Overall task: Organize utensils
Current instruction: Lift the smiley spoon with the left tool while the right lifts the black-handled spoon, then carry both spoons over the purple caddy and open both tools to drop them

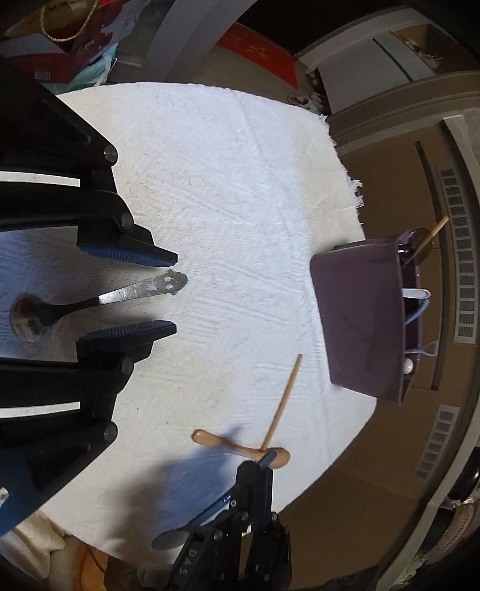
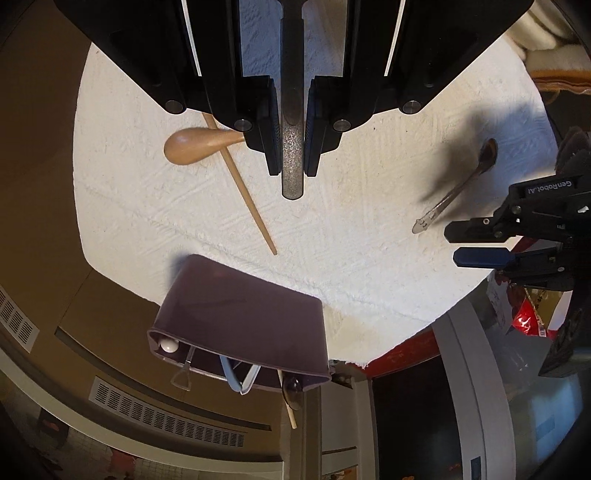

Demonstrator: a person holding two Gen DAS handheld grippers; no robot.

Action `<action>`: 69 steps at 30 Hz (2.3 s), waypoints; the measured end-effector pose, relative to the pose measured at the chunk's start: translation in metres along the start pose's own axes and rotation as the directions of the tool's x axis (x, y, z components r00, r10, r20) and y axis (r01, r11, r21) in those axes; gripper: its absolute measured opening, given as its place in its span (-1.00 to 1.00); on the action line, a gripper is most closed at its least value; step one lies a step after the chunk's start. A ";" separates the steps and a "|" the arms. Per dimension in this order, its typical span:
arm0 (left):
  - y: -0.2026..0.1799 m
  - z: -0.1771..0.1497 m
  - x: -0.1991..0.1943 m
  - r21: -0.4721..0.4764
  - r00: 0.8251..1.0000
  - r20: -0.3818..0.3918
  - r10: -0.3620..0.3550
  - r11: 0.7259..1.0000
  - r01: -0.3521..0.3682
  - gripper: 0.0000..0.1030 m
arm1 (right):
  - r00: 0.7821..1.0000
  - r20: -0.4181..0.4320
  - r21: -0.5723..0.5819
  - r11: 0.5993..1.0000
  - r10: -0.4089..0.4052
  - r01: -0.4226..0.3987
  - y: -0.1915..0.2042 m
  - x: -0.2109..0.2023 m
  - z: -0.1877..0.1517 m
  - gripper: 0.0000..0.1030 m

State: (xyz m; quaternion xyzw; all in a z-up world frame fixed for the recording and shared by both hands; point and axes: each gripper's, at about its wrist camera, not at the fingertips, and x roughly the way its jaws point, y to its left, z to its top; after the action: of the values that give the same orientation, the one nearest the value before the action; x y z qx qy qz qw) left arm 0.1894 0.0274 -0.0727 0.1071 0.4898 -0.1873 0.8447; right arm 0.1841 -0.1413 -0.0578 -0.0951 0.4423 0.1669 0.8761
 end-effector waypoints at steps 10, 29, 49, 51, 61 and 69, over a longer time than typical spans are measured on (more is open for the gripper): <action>0.003 0.013 0.037 -0.003 0.995 -0.081 0.050 0.999 -0.050 -0.49 | 1.000 0.013 0.007 1.000 0.019 -0.019 -0.003 0.005 -0.007 -0.76; -0.027 0.023 -0.084 0.035 0.927 0.373 0.037 0.998 -0.054 -0.70 | 0.991 0.134 0.061 0.998 -0.012 0.004 -0.011 -0.039 0.007 -0.76; -0.006 0.202 -0.144 -0.003 0.764 0.644 0.025 1.000 -0.030 -0.70 | 0.867 0.494 0.122 0.992 -0.066 0.005 -0.079 -0.129 0.173 -0.75; -0.003 0.213 -0.139 -0.007 0.767 0.641 0.023 1.000 -0.025 -0.70 | 0.856 0.514 0.134 0.991 -0.049 -0.024 -0.087 -0.120 0.189 -0.75; 0.021 0.233 -0.075 -0.023 0.829 0.559 -0.003 1.000 0.019 -0.70 | 0.820 0.570 0.116 0.993 -0.047 -0.023 -0.103 -0.048 0.230 -0.75; 0.041 0.227 -0.024 -0.059 0.868 0.497 -0.018 0.997 0.054 -0.69 | 0.801 0.591 0.068 0.995 -0.097 0.070 -0.097 0.008 0.244 -0.75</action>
State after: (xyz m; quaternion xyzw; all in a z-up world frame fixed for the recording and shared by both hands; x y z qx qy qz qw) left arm 0.3743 -0.0130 0.0606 0.0164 0.2651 -0.2069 0.9416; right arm 0.4069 -0.1530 0.0819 -0.0385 0.1454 0.1401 0.9786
